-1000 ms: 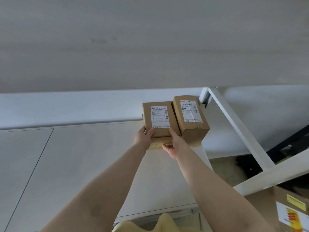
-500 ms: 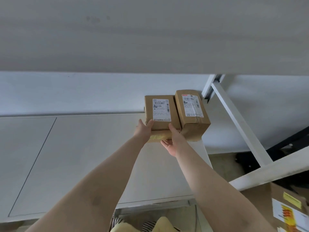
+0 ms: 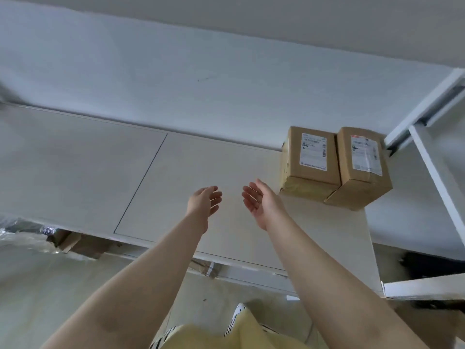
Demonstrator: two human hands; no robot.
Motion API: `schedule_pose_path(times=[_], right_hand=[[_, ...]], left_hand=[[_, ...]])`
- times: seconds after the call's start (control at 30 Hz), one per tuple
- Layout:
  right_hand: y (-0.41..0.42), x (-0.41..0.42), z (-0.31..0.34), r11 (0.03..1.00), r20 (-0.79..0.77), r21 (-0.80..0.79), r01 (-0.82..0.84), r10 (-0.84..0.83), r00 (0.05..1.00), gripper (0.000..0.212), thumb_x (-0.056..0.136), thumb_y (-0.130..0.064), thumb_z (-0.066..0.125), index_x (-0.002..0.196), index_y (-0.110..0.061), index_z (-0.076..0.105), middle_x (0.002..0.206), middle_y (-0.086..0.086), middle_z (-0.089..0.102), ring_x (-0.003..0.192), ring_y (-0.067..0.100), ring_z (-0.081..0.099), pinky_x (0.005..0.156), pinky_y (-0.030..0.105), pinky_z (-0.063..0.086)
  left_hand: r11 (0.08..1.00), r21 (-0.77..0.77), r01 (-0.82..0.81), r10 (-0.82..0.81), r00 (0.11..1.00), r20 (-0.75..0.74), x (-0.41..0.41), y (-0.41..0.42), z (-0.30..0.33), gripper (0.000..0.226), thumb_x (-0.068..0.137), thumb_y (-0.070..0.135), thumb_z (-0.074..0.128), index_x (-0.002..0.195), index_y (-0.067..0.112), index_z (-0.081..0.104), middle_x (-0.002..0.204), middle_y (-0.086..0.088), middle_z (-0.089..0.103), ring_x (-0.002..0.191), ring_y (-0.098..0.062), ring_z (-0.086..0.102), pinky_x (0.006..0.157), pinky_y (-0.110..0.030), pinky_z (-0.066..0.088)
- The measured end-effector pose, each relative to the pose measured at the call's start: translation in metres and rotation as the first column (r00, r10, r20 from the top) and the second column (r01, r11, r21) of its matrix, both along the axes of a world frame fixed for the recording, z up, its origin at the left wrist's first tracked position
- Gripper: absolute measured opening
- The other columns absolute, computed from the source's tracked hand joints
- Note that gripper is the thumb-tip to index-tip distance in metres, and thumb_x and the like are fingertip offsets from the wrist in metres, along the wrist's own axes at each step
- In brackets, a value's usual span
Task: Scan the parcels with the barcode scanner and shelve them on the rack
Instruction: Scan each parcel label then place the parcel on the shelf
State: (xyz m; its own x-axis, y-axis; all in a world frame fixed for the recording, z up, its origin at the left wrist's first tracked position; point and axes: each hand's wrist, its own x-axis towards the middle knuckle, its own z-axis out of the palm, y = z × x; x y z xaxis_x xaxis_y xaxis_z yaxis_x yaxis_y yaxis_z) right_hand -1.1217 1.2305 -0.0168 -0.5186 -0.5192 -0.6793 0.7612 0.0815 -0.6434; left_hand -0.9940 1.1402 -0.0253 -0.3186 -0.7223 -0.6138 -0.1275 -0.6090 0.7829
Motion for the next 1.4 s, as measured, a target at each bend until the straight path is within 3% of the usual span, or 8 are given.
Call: schedule_pose_path(times=[0.17, 0.33, 0.53, 0.83, 1.07, 1.4], right_hand=[[-0.050, 0.082, 0.003, 0.991, -0.001, -0.028, -0.130, 0.130, 0.992, 0.020, 0.097, -0.029, 0.063, 0.099, -0.009, 0.067, 0.093, 0.008, 0.073, 0.079, 0.018, 0.069, 0.073, 0.025, 0.056], [-0.098, 0.182, -0.001, 0.974, 0.017, -0.059, -0.219, 0.220, 0.975, 0.019, 0.097, -0.028, 0.063, 0.097, -0.009, 0.067, 0.091, 0.008, 0.073, 0.077, 0.018, 0.069, 0.070, 0.023, 0.057], [-0.165, 0.348, -0.010, 0.922, 0.071, -0.051, -0.385, 0.388, 0.919, 0.017, 0.097, -0.027, 0.063, 0.093, -0.010, 0.066, 0.082, 0.006, 0.073, 0.075, 0.017, 0.068, 0.062, 0.022, 0.056], [-0.258, 0.514, 0.001, 0.832, -0.022, 0.005, -0.555, 0.555, 0.832, 0.012, 0.094, -0.018, 0.066, 0.085, -0.010, 0.066, 0.066, 0.002, 0.072, 0.062, 0.012, 0.066, 0.065, 0.023, 0.051], [-0.333, 0.588, -0.010, 0.745, -0.059, 0.055, -0.665, 0.668, 0.742, 0.007, 0.091, -0.016, 0.070, 0.089, -0.009, 0.069, 0.075, 0.004, 0.074, 0.067, 0.014, 0.068, 0.070, 0.026, 0.055], [-0.512, 0.733, 0.004, 0.565, -0.062, 0.020, -0.825, 0.824, 0.563, 0.010, 0.094, -0.020, 0.067, 0.096, -0.010, 0.067, 0.083, 0.006, 0.071, 0.073, 0.016, 0.066, 0.072, 0.026, 0.054]], left_hand=[[0.981, 0.056, -0.183, 0.188, 0.978, -0.091, 0.092, -0.031, -0.005, 0.020, 0.104, 0.015, 0.049, 0.105, 0.010, 0.068, 0.100, -0.006, 0.072, 0.093, -0.018, 0.068, 0.082, -0.028, 0.055], [0.964, 0.076, -0.253, 0.261, 0.958, -0.119, 0.203, -0.055, -0.012, 0.019, 0.104, 0.016, 0.053, 0.109, 0.009, 0.070, 0.102, -0.006, 0.073, 0.094, -0.019, 0.069, 0.082, -0.029, 0.054], [0.896, 0.092, -0.435, 0.443, 0.889, -0.117, 0.373, -0.102, -0.017, 0.017, 0.103, 0.011, 0.052, 0.103, 0.010, 0.069, 0.090, -0.005, 0.071, 0.075, -0.014, 0.065, 0.068, -0.022, 0.053], [0.747, 0.079, -0.660, 0.665, 0.741, -0.089, 0.548, -0.164, -0.011, 0.020, 0.104, 0.013, 0.048, 0.099, 0.014, 0.067, 0.091, -0.003, 0.071, 0.080, -0.013, 0.066, 0.070, -0.024, 0.050], [0.591, 0.119, -0.798, 0.807, 0.585, -0.082, 0.628, -0.223, -0.020, 0.018, 0.102, 0.010, 0.050, 0.099, 0.013, 0.067, 0.088, -0.002, 0.070, 0.078, -0.012, 0.065, 0.071, -0.023, 0.051], [0.544, 0.034, -0.838, 0.837, 0.540, -0.082, 0.753, -0.371, 0.005, 0.013, 0.099, 0.011, 0.055, 0.103, 0.015, 0.067, 0.092, -0.001, 0.072, 0.085, -0.013, 0.068, 0.074, -0.024, 0.052]])
